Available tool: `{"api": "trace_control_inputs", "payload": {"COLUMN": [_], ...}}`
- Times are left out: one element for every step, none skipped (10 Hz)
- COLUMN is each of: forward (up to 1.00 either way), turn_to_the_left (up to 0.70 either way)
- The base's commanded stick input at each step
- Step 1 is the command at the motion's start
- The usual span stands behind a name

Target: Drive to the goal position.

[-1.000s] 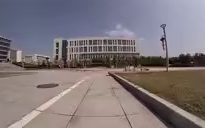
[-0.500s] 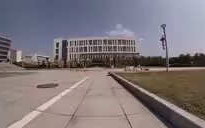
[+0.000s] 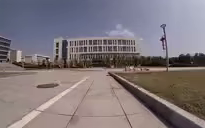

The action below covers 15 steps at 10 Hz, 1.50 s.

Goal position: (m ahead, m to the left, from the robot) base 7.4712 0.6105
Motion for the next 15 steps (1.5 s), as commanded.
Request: {"api": "trace_control_inputs", "payload": {"forward": [0.04,0.05,0.04,0.04,0.04,0.04,0.04,0.04,0.04,0.04,0.04,0.04,0.04,0.05,0.04], "turn_to_the_left": [0.00,0.00,0.00,0.00,0.00,0.00,0.00,0.00,0.00,0.00,0.00,0.00,0.00,0.00,0.00]}}
